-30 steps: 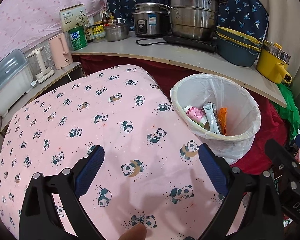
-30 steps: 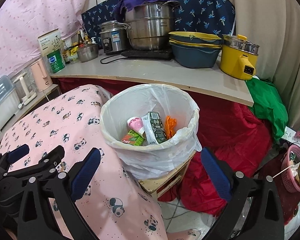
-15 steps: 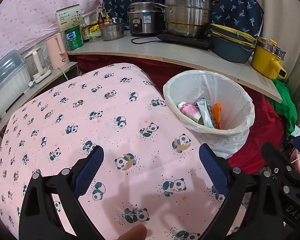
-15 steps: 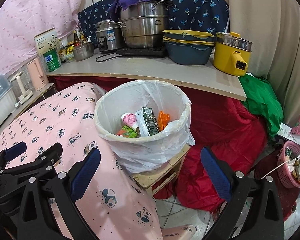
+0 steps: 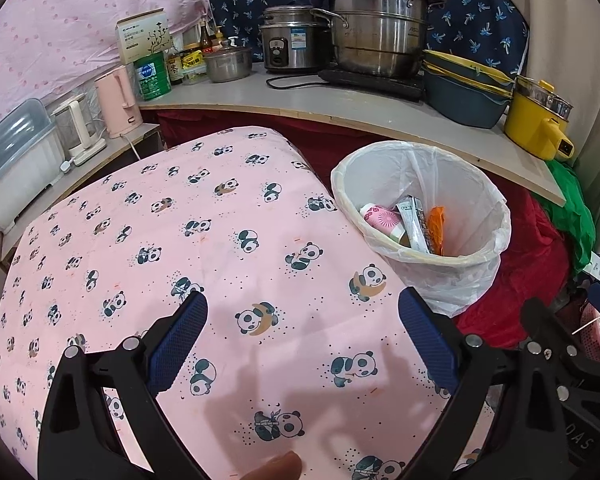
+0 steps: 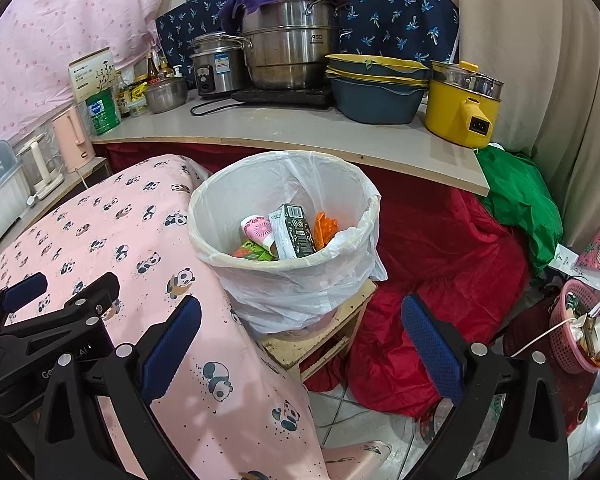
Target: Collect trash
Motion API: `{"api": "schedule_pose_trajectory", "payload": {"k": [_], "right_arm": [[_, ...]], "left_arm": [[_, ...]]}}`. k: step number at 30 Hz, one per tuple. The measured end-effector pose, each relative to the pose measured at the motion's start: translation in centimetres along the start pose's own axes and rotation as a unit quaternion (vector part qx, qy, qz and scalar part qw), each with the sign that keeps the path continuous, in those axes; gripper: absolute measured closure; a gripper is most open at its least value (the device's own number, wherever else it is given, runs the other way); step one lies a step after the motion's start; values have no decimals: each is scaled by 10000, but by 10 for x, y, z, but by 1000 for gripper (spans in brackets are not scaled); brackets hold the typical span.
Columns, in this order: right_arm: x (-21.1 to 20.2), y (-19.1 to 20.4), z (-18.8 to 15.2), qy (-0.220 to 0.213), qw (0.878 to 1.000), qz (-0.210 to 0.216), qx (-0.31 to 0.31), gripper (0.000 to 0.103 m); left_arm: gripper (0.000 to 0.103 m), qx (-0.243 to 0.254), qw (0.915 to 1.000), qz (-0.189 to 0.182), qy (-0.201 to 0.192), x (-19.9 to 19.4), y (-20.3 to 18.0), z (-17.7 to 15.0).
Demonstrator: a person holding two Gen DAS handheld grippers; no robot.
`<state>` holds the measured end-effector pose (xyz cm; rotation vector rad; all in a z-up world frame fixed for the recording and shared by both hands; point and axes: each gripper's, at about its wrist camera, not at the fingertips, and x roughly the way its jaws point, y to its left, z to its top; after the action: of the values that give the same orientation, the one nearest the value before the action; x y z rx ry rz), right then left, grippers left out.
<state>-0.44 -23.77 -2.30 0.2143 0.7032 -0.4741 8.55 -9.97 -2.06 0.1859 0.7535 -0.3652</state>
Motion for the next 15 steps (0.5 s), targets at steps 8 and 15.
{"api": "schedule_pose_trajectory", "payload": {"k": [8,15], "right_arm": [[0,2,-1,14,10000,-7,-2,6],[1,1,-2,52,10000,-10,22,6]], "left_arm": [[11,-32,10000,67,-17,0,2,-1],[11,-12,10000,79,-20,0,2,-2]]}}
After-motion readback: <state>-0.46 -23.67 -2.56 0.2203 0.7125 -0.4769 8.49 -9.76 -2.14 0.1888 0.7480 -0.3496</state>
